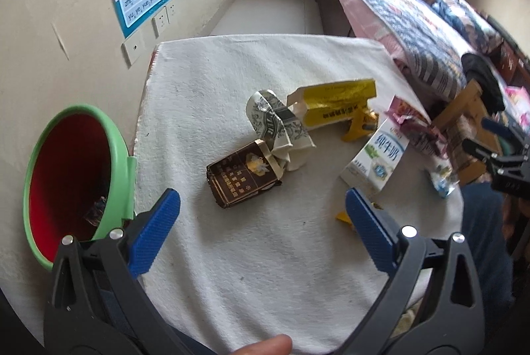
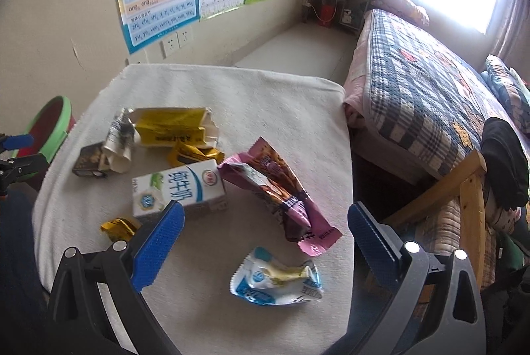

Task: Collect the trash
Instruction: 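Grasp the brown cigarette box with the left tool while the right tool grasps the pink snack bag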

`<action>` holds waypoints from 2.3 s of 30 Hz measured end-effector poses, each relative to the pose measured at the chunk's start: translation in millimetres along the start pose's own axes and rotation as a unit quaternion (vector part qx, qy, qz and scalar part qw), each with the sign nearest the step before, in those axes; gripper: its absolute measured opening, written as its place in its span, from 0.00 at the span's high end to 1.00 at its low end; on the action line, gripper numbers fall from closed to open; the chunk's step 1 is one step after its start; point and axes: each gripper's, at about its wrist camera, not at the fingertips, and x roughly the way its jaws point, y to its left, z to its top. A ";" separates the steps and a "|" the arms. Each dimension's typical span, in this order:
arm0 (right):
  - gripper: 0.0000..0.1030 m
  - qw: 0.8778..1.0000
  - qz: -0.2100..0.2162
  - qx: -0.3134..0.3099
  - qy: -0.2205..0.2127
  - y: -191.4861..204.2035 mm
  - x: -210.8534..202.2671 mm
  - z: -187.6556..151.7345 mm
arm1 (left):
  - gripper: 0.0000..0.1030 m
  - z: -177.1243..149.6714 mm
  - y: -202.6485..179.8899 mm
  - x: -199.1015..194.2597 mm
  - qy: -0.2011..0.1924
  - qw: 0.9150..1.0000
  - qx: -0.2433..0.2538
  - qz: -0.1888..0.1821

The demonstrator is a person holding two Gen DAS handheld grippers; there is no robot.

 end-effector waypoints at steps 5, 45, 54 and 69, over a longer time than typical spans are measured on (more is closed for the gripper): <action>0.07 1.000 -0.002 -0.006 0.021 -5.6 20.7 -2.2 | 0.05 1.8 -2.6 18.4 0.021 0.999 0.024 0.006; 0.67 0.992 0.018 -0.028 0.122 -23.0 115.6 1.6 | 0.44 -3.2 19.7 104.4 0.132 0.978 0.160 -0.024; 0.73 0.994 0.019 -0.023 0.104 -20.3 93.8 2.5 | 0.45 -29.3 19.4 81.2 0.126 0.985 0.113 -0.024; 0.73 0.997 0.036 -0.007 0.063 6.6 43.3 9.2 | 0.45 -36.3 19.3 45.5 0.106 0.994 0.028 -0.021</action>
